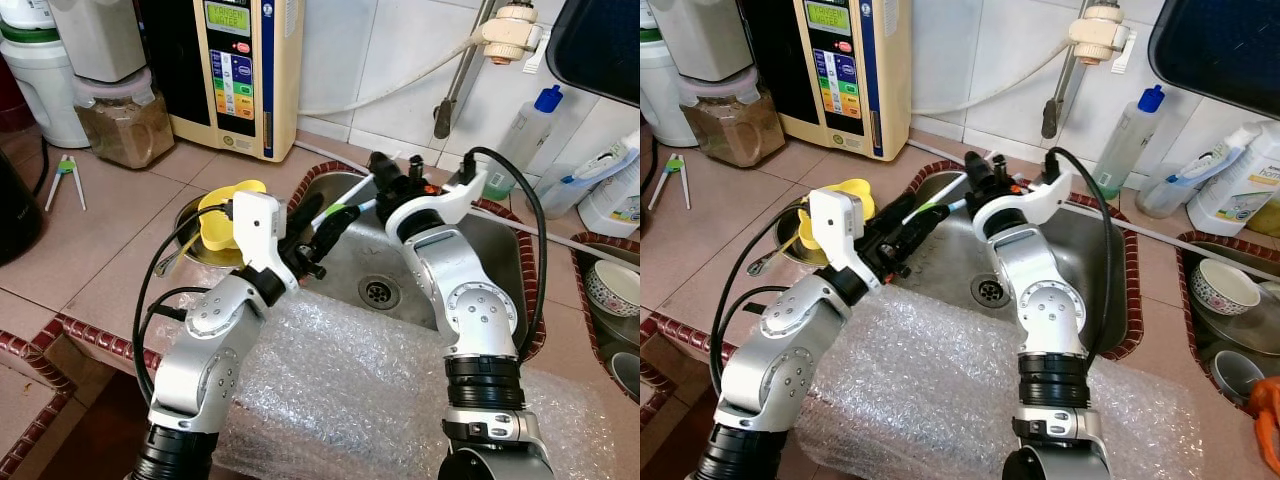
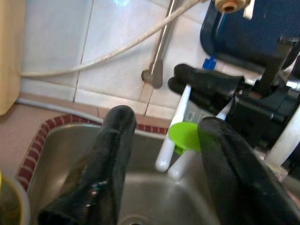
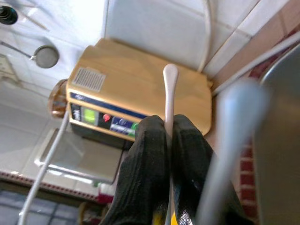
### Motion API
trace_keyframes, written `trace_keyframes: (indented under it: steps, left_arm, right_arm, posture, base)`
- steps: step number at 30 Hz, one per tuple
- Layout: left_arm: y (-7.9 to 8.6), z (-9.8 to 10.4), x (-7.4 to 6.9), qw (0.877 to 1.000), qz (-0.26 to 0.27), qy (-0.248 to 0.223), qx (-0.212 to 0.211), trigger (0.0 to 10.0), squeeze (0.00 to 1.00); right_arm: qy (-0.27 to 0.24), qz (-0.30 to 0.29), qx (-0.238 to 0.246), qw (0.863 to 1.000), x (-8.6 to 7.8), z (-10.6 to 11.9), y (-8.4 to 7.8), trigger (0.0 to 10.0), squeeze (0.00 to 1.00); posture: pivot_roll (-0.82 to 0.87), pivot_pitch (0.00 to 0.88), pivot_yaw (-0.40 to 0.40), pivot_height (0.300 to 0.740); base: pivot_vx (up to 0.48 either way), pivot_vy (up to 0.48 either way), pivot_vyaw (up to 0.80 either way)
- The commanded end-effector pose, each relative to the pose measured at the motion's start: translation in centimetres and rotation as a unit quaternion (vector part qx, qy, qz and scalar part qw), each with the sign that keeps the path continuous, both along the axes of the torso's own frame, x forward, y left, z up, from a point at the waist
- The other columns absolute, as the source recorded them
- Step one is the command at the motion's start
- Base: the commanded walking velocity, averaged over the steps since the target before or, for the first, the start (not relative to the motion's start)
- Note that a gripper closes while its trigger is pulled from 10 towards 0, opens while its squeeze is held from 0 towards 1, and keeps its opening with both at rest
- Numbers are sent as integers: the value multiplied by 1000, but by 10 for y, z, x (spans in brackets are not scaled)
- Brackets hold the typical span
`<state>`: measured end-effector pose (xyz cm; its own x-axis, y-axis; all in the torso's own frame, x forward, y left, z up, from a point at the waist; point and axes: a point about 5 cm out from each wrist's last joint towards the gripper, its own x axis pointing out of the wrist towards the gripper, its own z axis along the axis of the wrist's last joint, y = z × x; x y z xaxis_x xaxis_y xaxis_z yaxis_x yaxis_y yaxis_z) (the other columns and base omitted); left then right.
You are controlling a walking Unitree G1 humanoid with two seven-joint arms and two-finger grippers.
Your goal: Kitchen organization
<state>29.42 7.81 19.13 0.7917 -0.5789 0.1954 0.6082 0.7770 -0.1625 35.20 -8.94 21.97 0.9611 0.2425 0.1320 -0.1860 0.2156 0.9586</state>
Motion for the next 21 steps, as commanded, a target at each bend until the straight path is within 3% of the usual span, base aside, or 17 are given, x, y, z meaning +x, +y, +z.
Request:
trace_keyframes:
  steps: [1,4,10,11,15,19,21]
  left_arm:
    - [-2,-6,0,1000,-2,16,16,10000,1000]
    - [3,-16,-4,998,-23,45,40,10000,1000]
    - [17,-24,-2,991,-30,54,119,10000,1000]
    - [22,-26,2,988,-22,61,137,10000,1000]
    - [25,-27,2,985,-25,61,157,10000,1000]
    - [31,-29,2,980,-28,66,186,10000,1000]
    - [32,-29,2,980,-29,69,186,10000,1000]
  right_arm:
    - [-30,18,22,999,2,24,23,0,0]
    - [-64,-15,-51,997,10,28,9,0,0]
    - [-111,-55,-192,973,30,27,-20,0,0]
    - [-107,-71,-242,962,36,19,-32,0,0]
    - [-103,-79,-280,951,41,10,-41,0,0]
    - [-65,-104,-384,915,47,-22,-68,0,0]
    - [-57,-105,-394,911,47,-27,-72,0,0]
  posture:
    - [111,58,-103,740]
    - [124,65,-100,740]
    - [138,67,-95,740]
    - [144,69,-90,740]
    - [147,71,-88,740]
    - [159,75,-83,740]
    - [161,76,-82,740]
  base:
    - [0,0,0]
    - [0,0,0]
    - [0,0,0]
    - [0,0,0]
    - [0,0,0]
    - [0,0,0]
    - [0,0,0]
